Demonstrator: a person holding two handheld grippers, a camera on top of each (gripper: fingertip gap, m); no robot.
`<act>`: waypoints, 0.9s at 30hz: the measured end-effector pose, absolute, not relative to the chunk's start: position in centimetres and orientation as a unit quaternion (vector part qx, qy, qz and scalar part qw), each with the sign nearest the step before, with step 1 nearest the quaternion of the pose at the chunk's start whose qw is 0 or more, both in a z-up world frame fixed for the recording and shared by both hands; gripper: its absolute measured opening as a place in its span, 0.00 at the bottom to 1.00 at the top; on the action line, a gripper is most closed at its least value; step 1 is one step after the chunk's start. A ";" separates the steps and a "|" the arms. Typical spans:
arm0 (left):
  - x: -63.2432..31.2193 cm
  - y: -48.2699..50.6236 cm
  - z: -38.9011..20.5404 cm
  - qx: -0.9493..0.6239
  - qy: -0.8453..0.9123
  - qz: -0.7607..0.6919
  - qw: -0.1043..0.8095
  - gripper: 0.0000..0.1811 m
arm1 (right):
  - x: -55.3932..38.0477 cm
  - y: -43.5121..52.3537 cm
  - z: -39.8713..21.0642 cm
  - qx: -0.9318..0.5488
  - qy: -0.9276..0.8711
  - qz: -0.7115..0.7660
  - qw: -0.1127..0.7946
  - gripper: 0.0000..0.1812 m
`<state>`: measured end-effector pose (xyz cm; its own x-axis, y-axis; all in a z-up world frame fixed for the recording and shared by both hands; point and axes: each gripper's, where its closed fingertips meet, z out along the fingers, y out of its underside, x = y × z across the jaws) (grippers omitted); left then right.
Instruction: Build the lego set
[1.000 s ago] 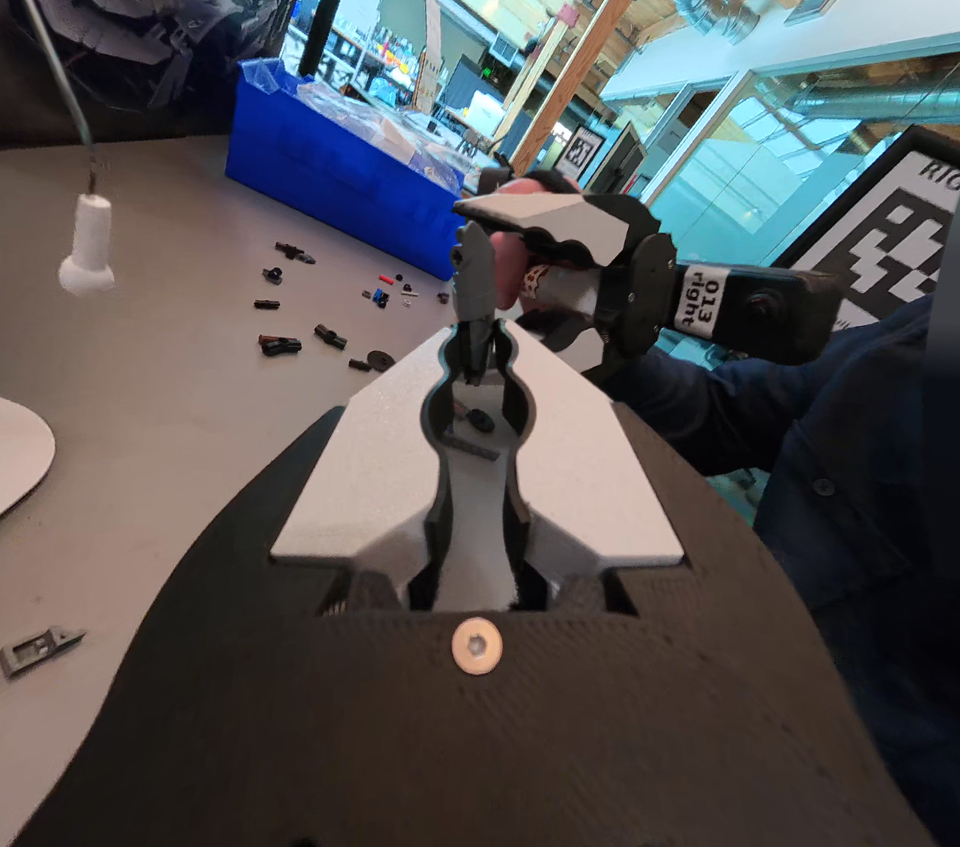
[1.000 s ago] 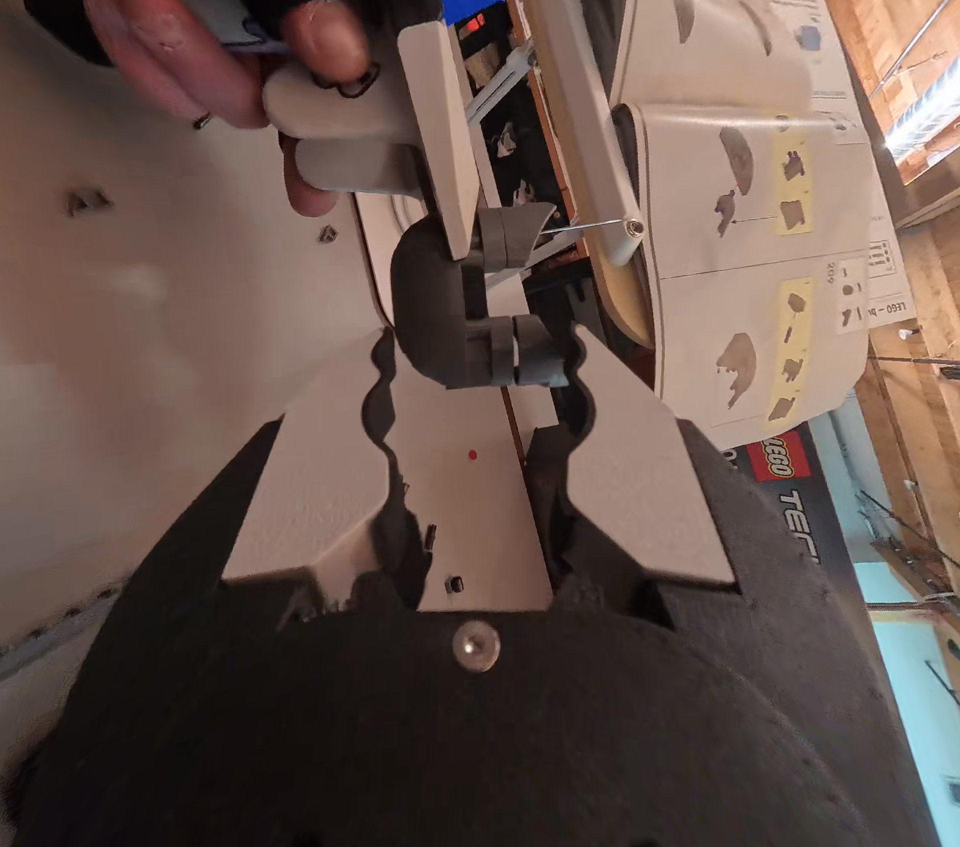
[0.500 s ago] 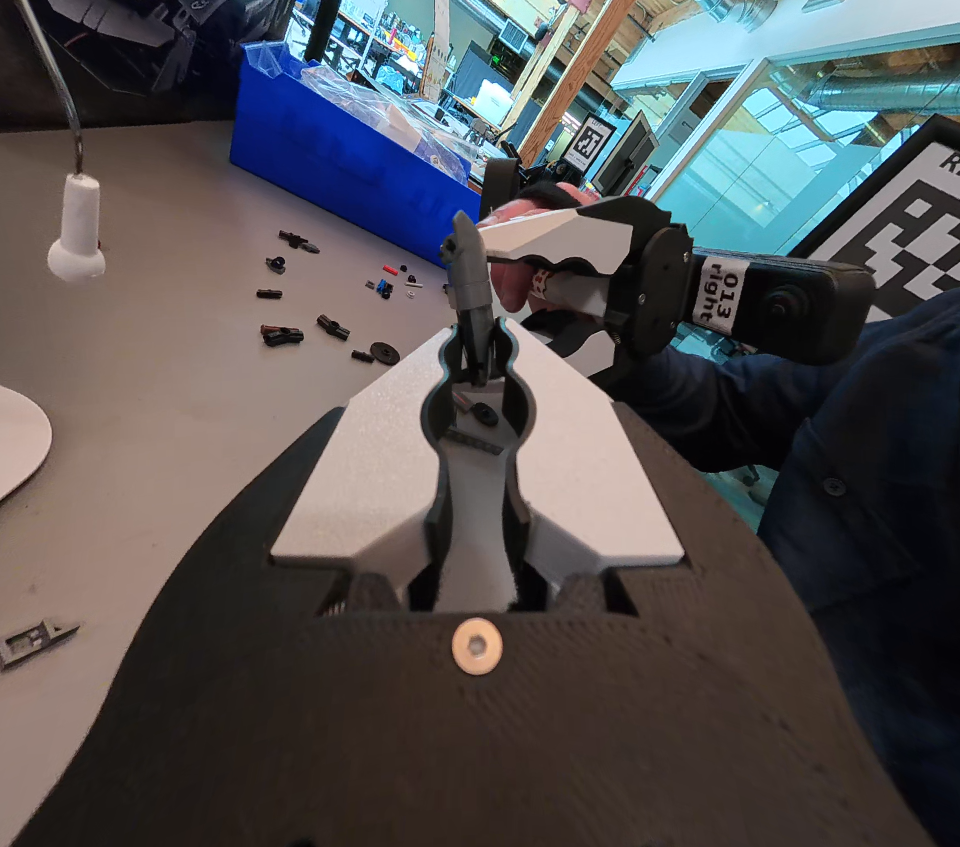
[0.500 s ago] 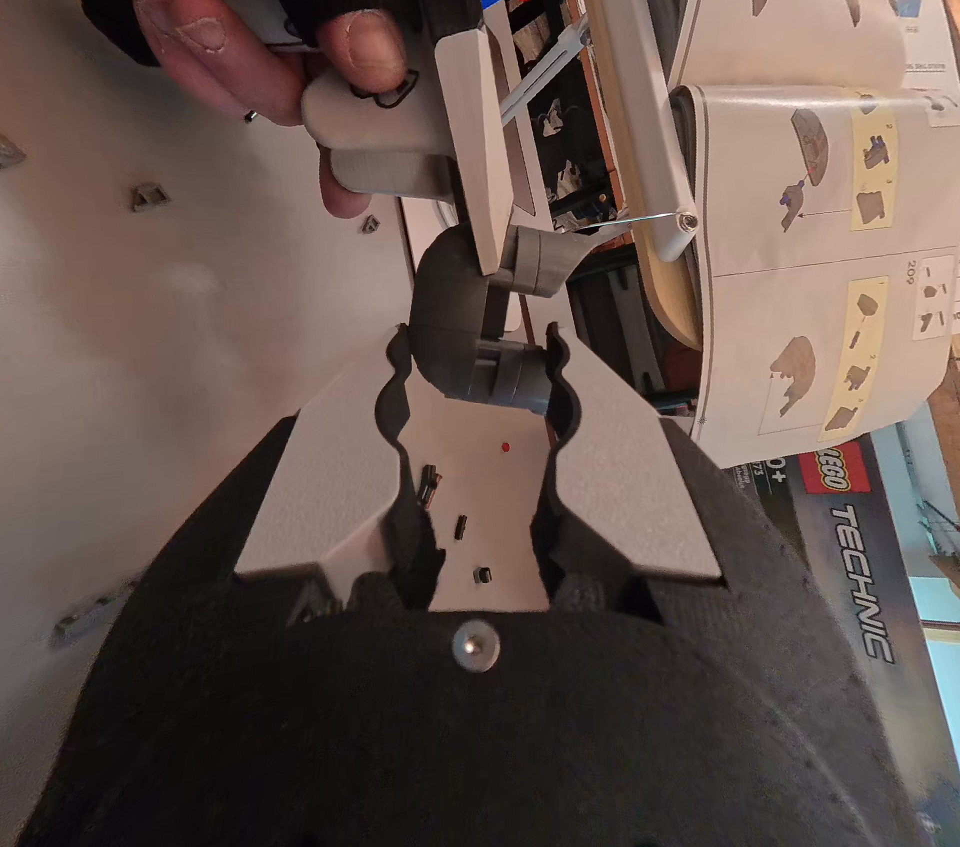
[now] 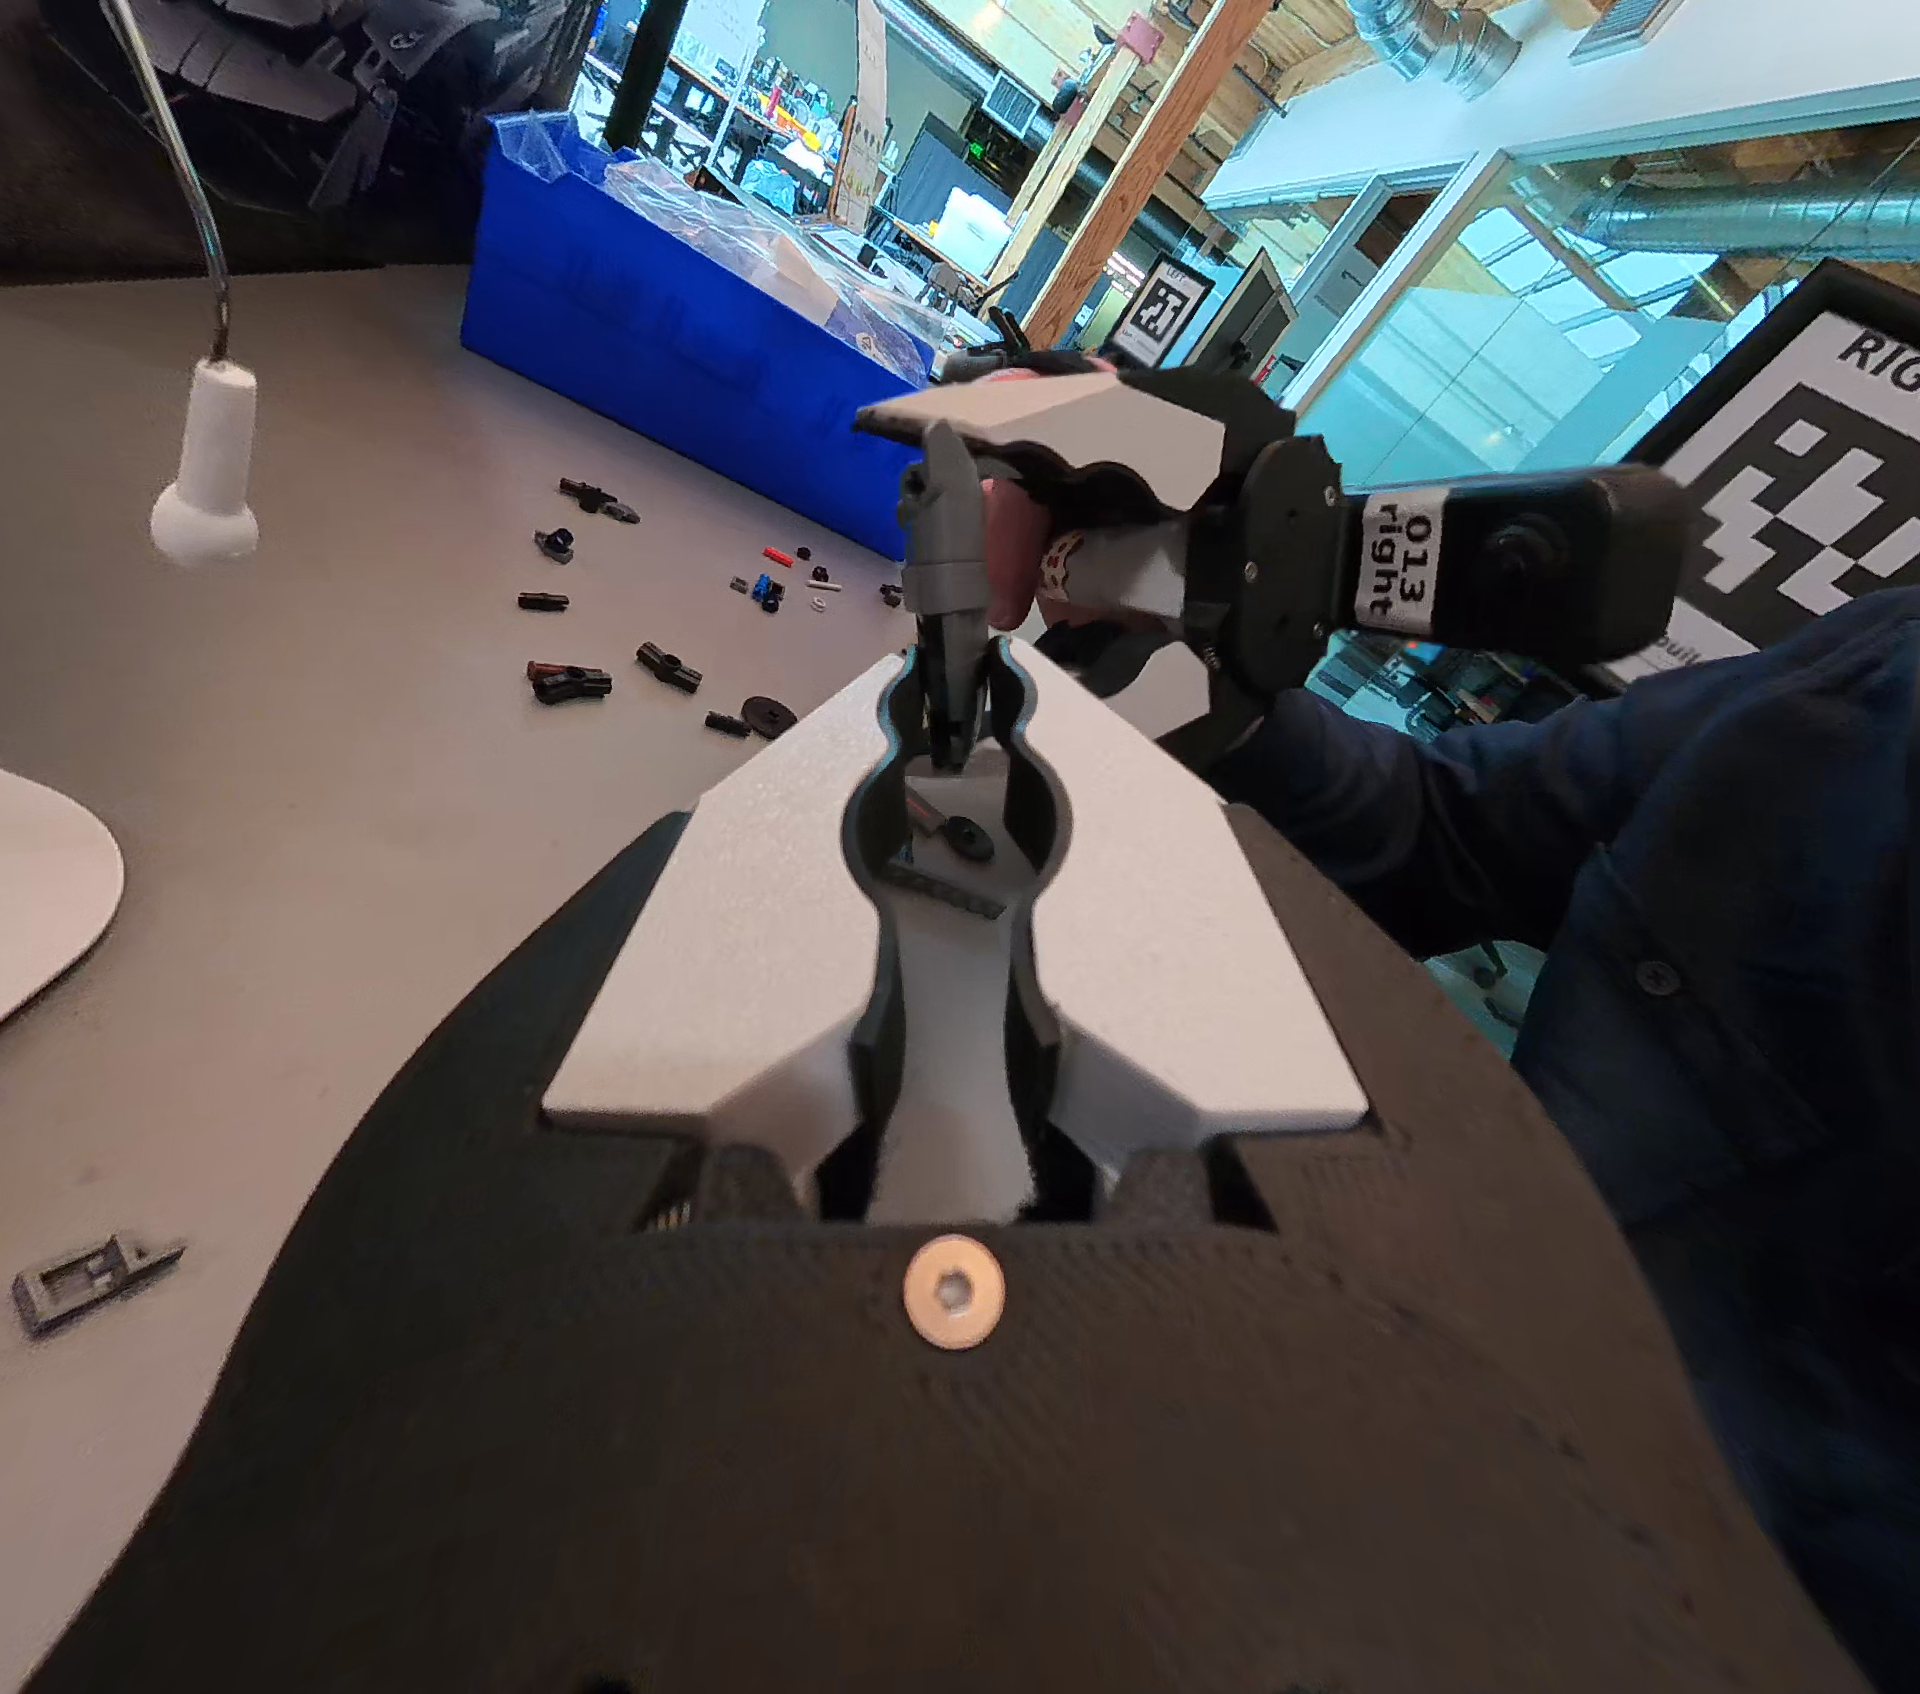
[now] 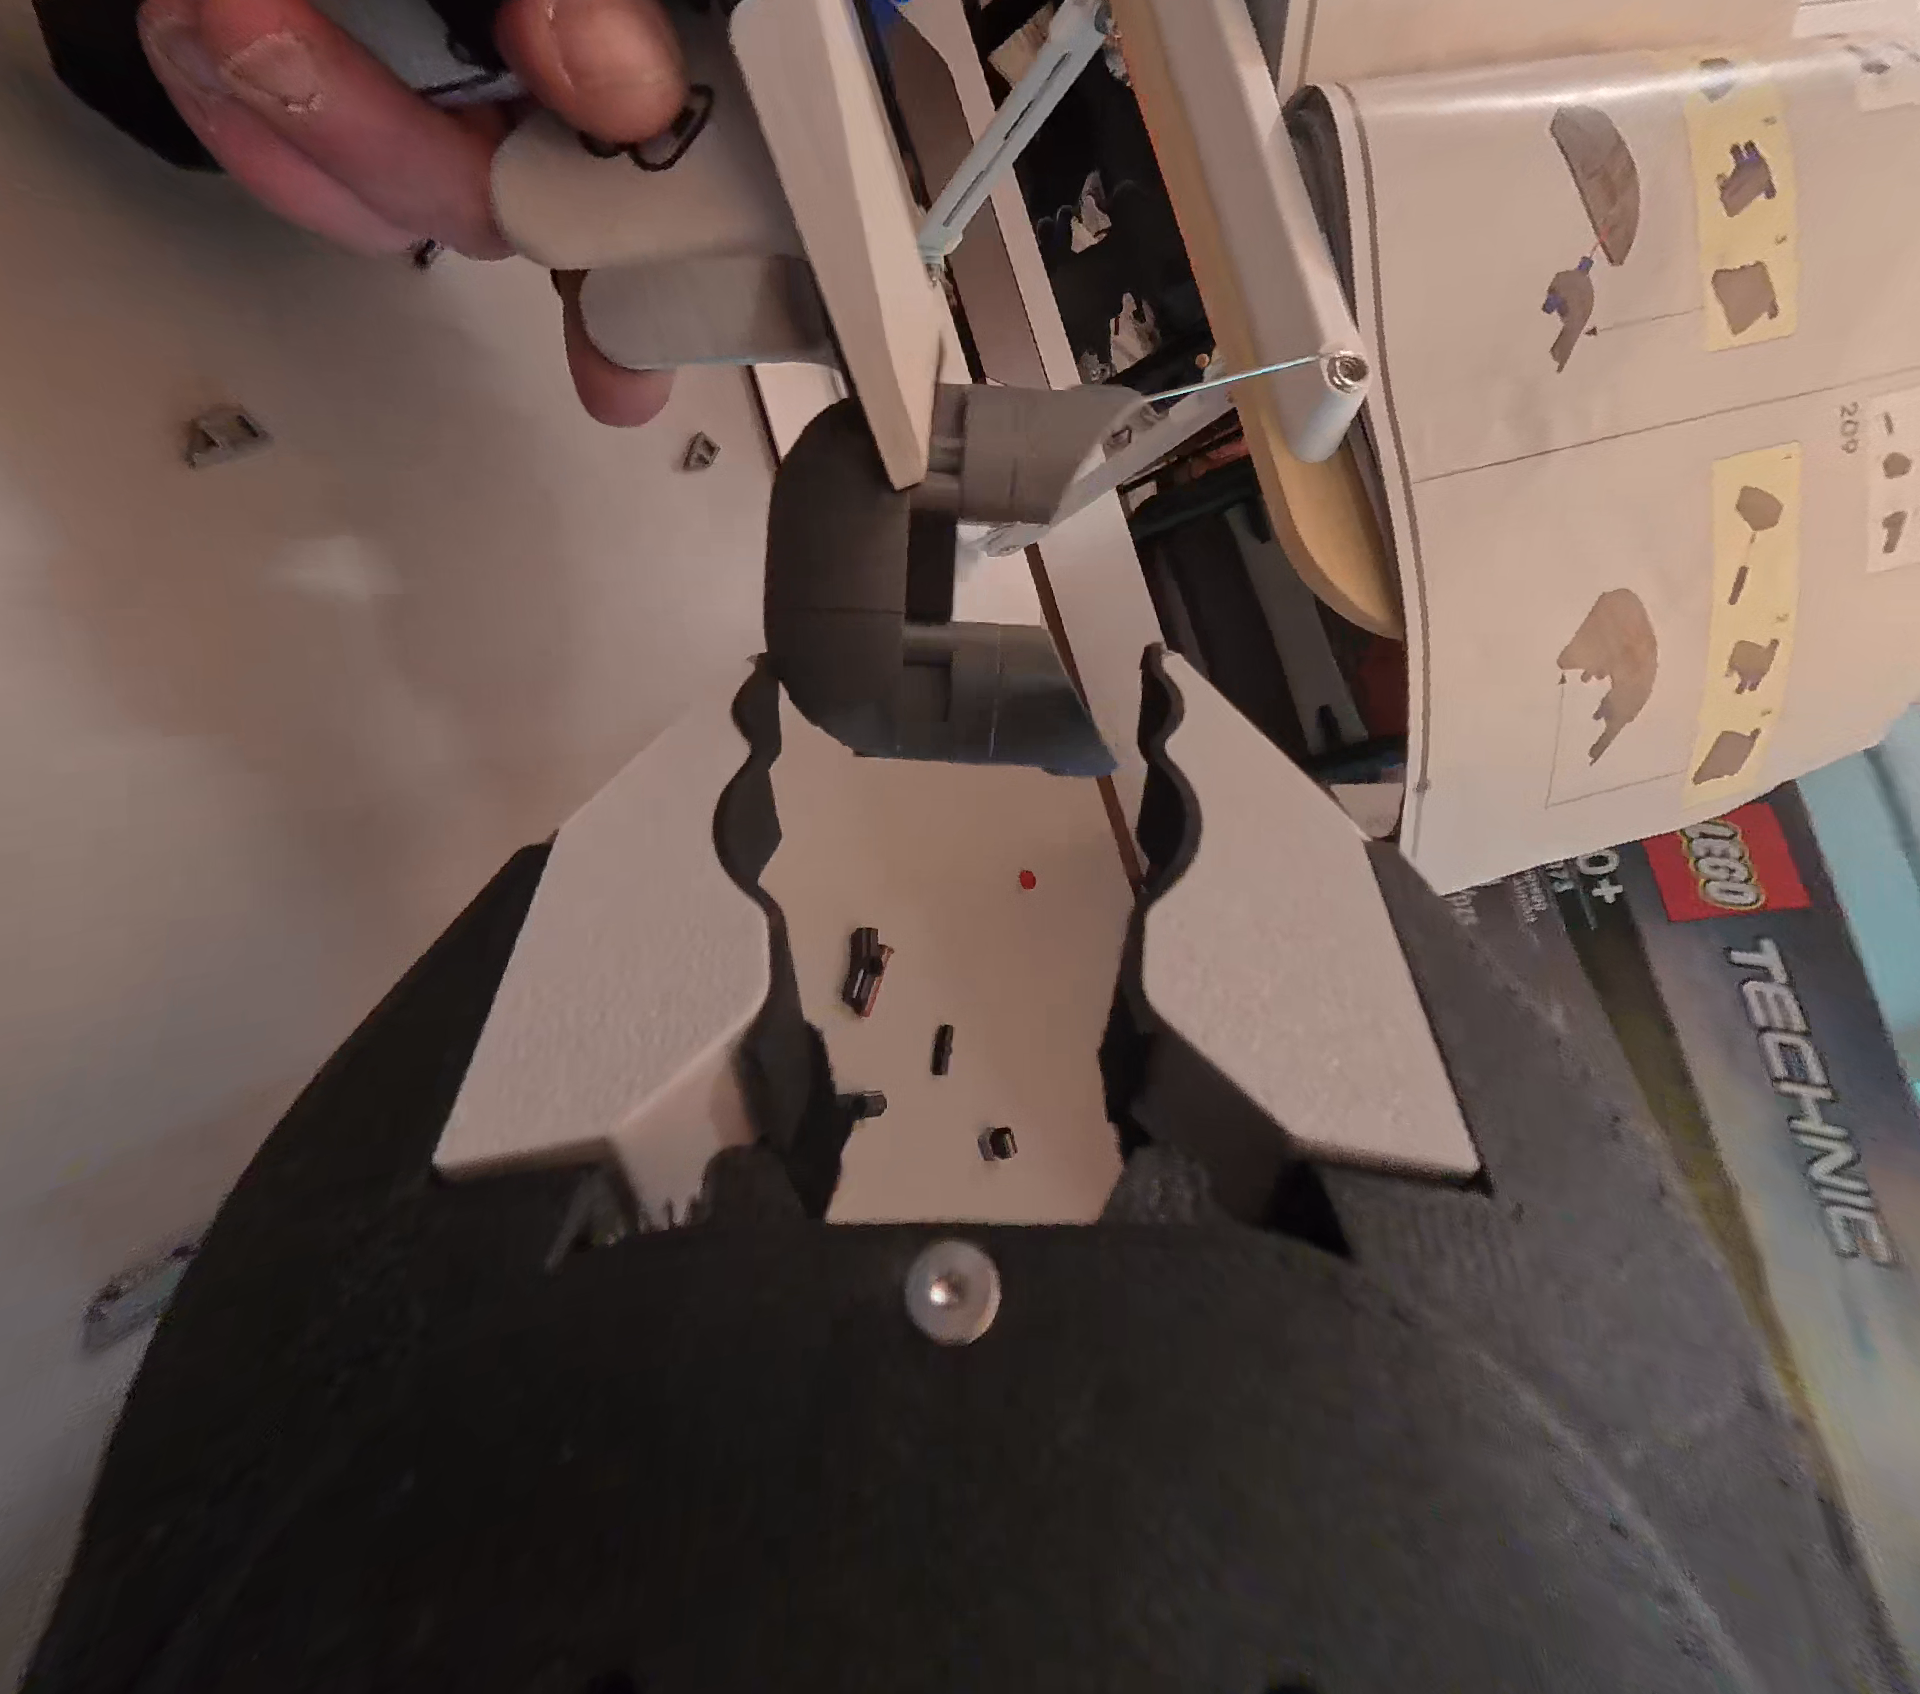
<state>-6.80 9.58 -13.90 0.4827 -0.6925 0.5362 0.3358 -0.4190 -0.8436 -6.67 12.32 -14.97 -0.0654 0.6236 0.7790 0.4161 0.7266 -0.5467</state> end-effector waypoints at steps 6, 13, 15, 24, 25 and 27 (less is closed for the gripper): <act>-7.2 9.8 -14.1 -0.680 0.115 -0.504 0.520 0.05 | -6.1 13.4 -15.5 -0.400 -0.716 0.131 0.557 0.42; -7.0 9.8 -14.3 -0.680 0.115 -0.510 0.514 0.05 | -6.1 12.6 -15.7 -0.391 -0.724 0.153 0.547 0.34; -7.0 9.9 -14.4 -0.681 0.115 -0.509 0.514 0.05 | -6.2 12.8 -15.8 -0.399 -0.721 0.153 0.545 0.34; -7.6 10.1 -14.6 -0.681 0.101 -0.510 0.515 0.05 | -6.2 13.0 -16.6 -0.402 -0.730 0.160 0.529 0.27; -7.7 10.2 -14.7 -0.683 0.101 -0.508 0.515 0.05 | -6.2 13.0 -16.7 -0.402 -0.731 0.159 0.528 0.27; -7.7 10.2 -14.8 -0.685 0.102 -0.505 0.516 0.05 | -6.2 13.0 -16.8 -0.402 -0.732 0.157 0.527 0.27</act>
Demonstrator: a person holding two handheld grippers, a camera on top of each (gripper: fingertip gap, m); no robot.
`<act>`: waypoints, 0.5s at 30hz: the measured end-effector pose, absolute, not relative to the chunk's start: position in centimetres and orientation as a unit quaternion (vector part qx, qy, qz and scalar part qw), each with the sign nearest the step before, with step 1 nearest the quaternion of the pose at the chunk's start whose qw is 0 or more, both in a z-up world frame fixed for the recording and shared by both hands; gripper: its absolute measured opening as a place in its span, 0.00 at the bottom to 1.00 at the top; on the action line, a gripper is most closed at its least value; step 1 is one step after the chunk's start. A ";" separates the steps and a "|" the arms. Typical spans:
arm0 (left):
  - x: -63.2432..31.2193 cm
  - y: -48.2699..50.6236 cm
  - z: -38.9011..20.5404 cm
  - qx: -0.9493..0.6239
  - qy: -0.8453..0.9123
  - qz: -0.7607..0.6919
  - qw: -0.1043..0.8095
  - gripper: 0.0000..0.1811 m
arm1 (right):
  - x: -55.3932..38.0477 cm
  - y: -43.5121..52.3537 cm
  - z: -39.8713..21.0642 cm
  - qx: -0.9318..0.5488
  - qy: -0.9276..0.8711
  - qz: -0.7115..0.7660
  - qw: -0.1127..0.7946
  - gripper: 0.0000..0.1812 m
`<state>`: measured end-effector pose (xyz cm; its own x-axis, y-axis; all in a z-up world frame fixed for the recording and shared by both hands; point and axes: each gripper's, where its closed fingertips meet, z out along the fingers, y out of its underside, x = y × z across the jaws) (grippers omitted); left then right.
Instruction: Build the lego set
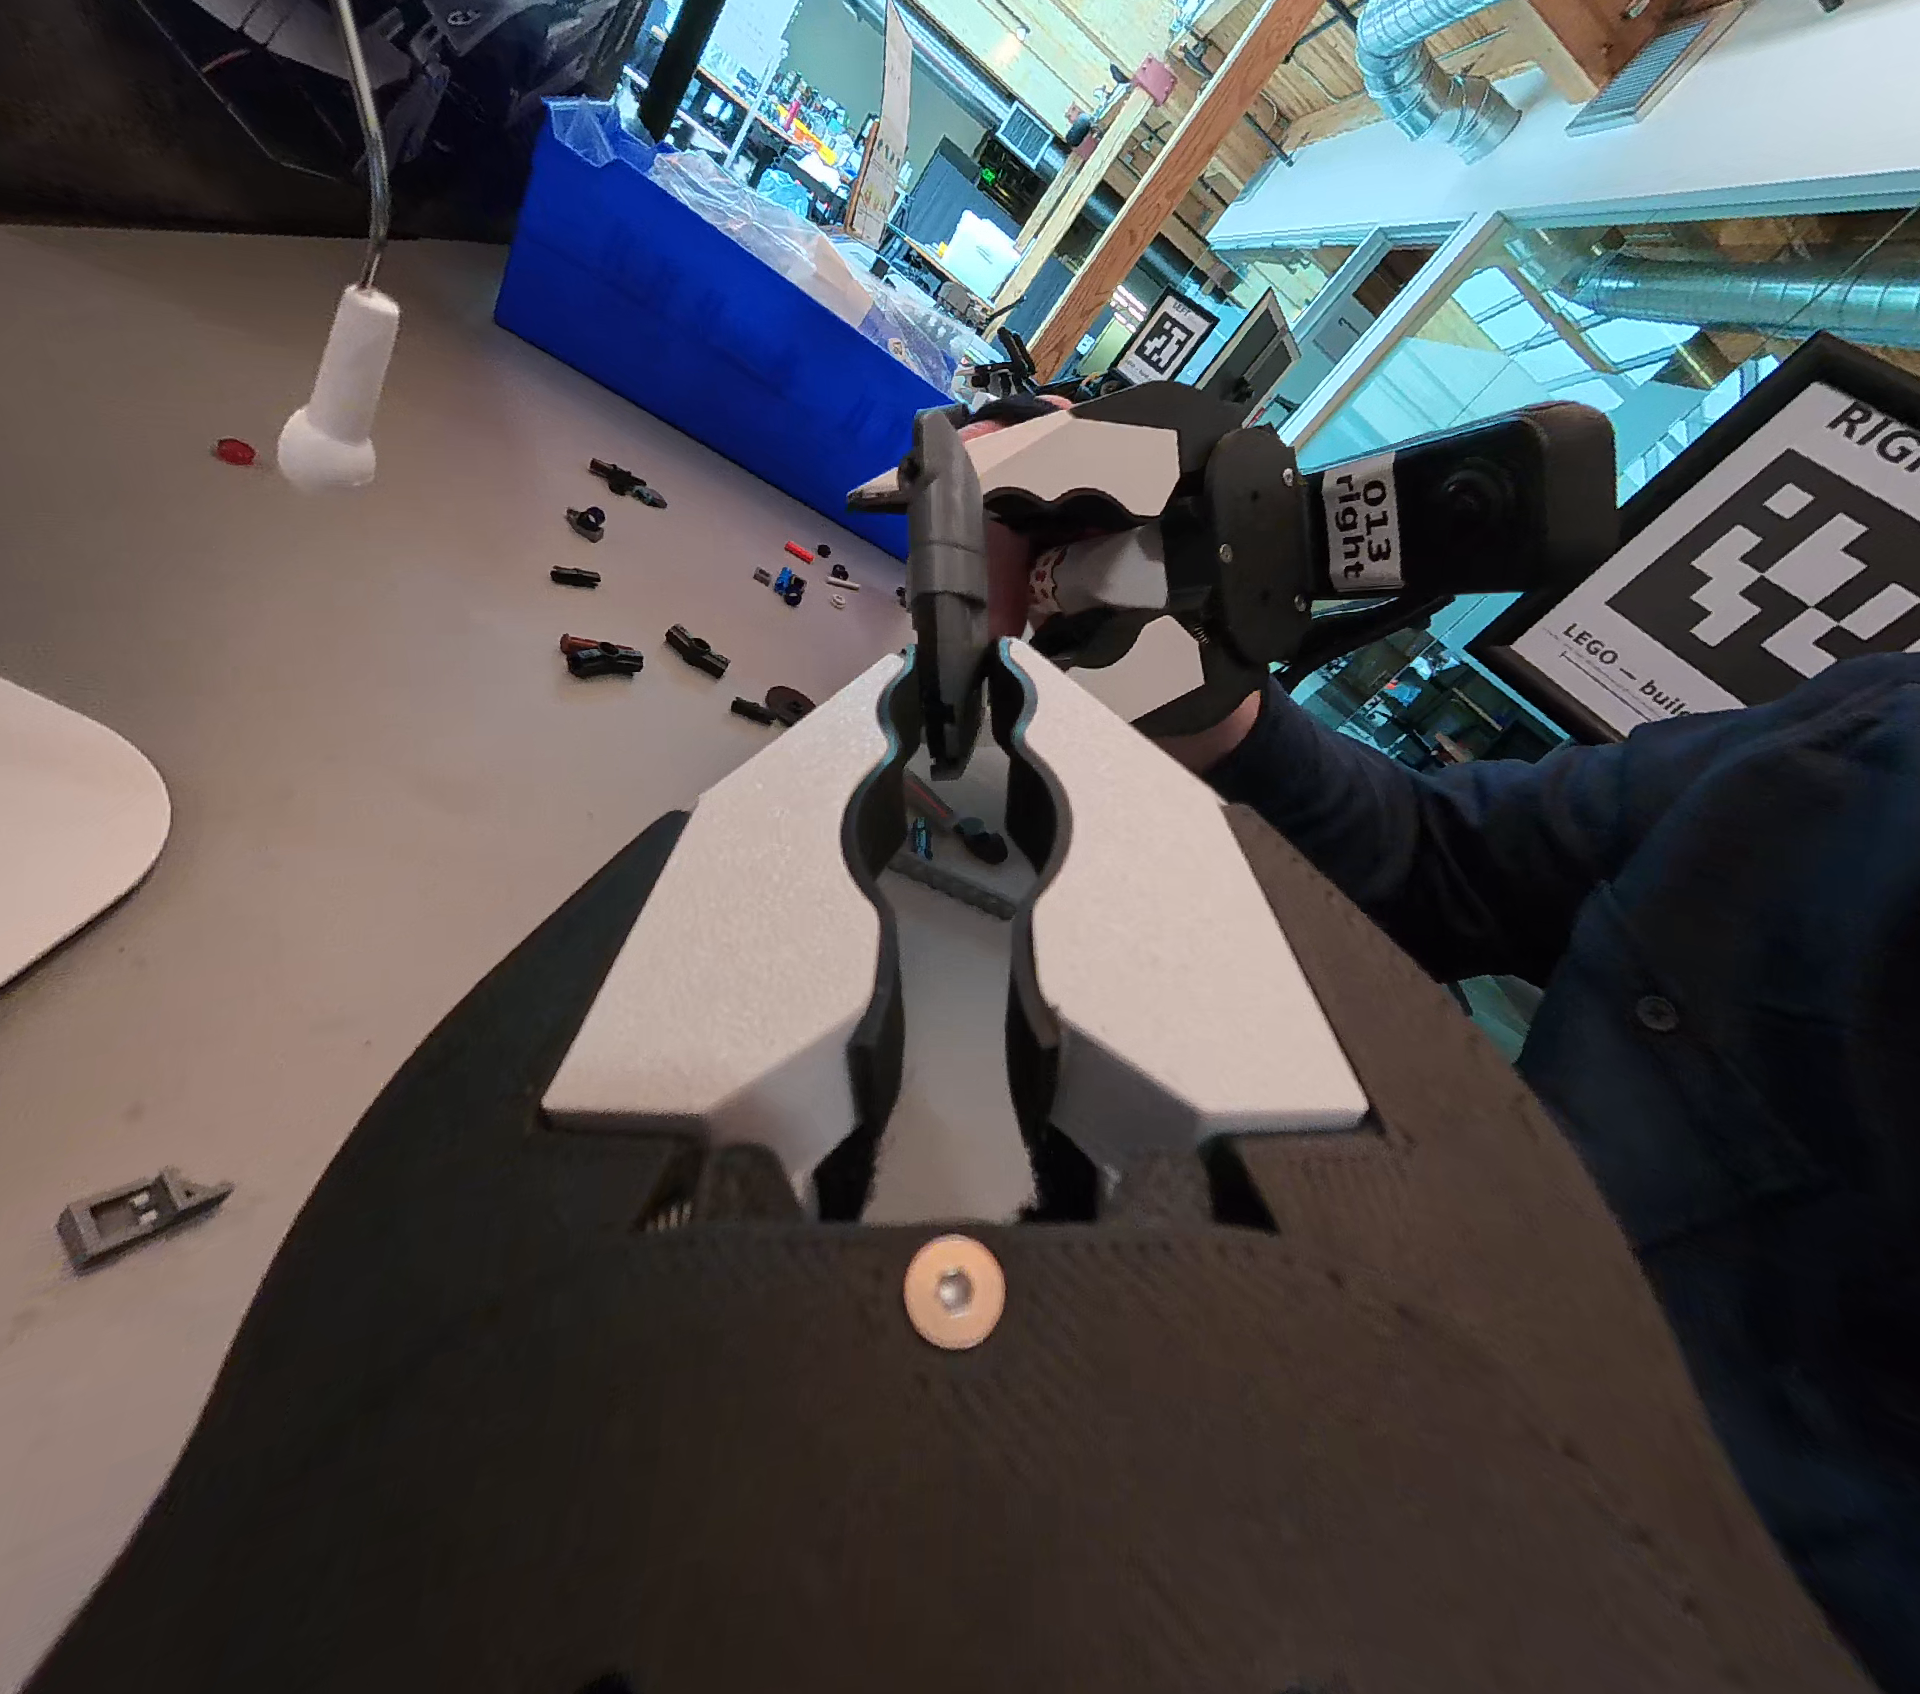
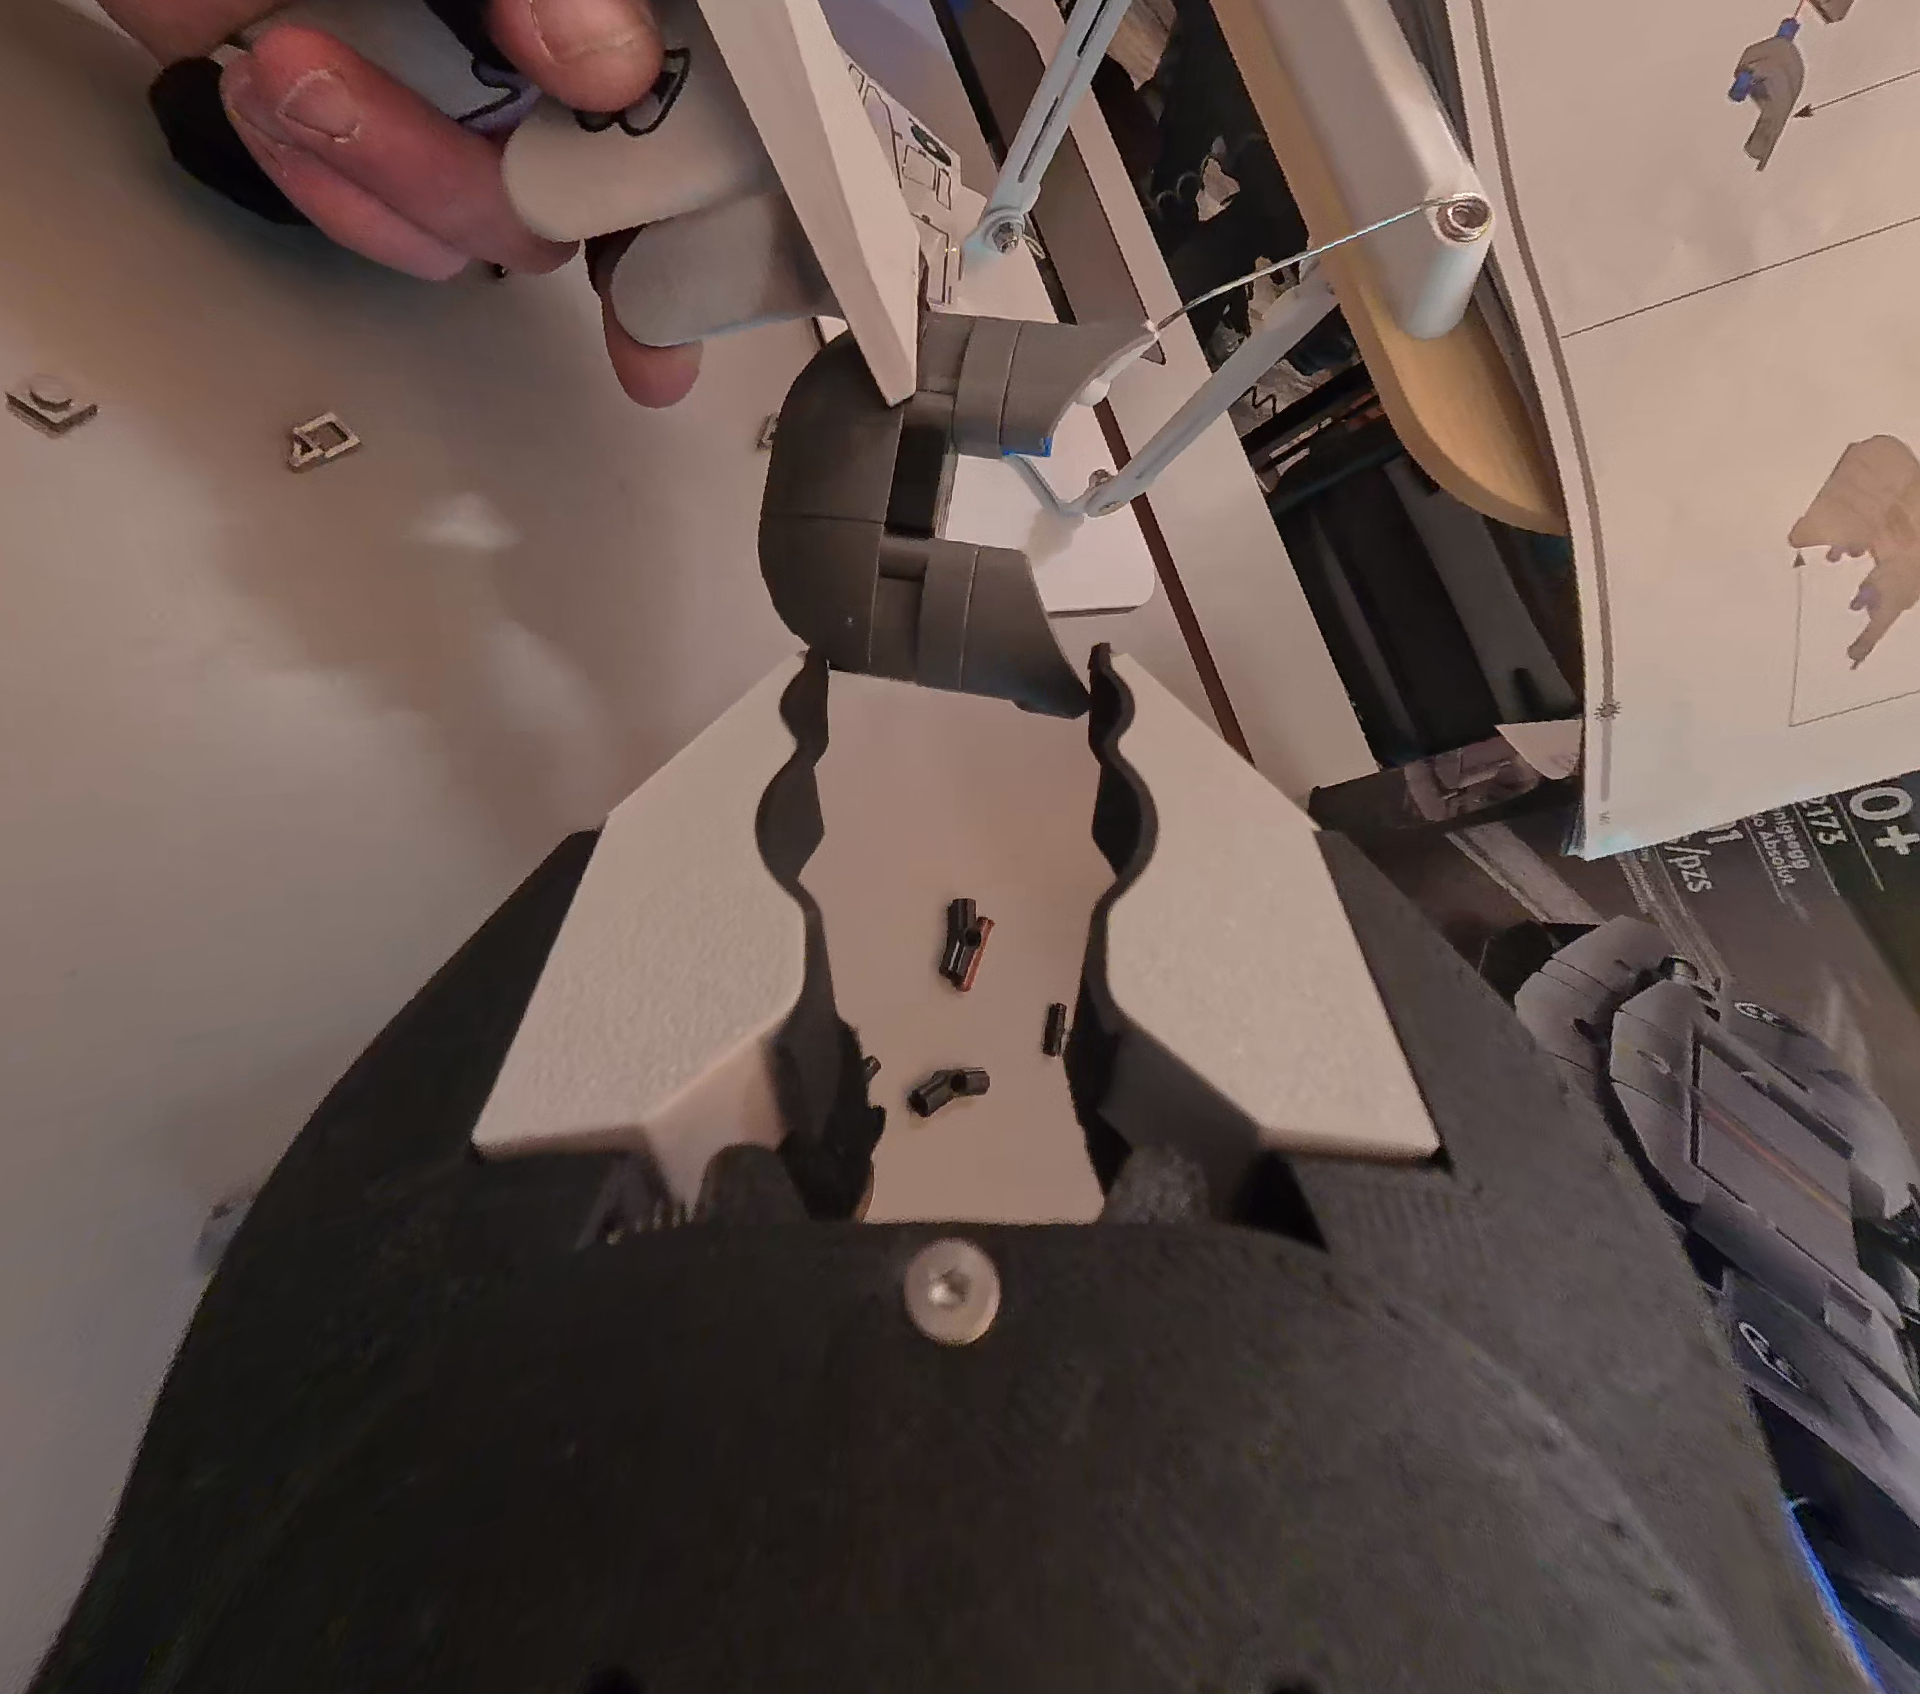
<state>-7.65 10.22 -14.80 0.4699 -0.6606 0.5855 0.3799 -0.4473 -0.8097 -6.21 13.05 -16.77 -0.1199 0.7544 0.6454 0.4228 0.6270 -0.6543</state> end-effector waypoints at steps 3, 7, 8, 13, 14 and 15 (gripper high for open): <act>-7.8 10.3 -14.6 -0.681 0.100 -0.505 0.520 0.05 | -6.3 13.0 -16.5 -0.409 -0.722 0.176 0.529 0.28; -8.7 11.0 -14.6 -0.685 0.073 -0.489 0.536 0.05 | -7.1 13.9 -17.0 -0.446 -0.706 0.170 0.523 0.51; -8.8 11.1 -14.4 -0.678 0.060 -0.495 0.540 0.05 | -7.3 13.9 -17.3 -0.446 -0.709 0.163 0.522 0.51; -8.4 11.3 -14.3 -0.678 0.044 -0.494 0.543 0.06 | -7.5 14.4 -17.4 -0.448 -0.706 0.143 0.529 0.34; -8.4 11.4 -14.2 -0.678 0.042 -0.493 0.544 0.05 | -7.3 14.5 -17.3 -0.446 -0.705 0.146 0.531 0.29; -8.4 11.3 -14.2 -0.676 0.044 -0.494 0.544 0.06 | -7.3 14.4 -17.2 -0.446 -0.705 0.153 0.530 0.29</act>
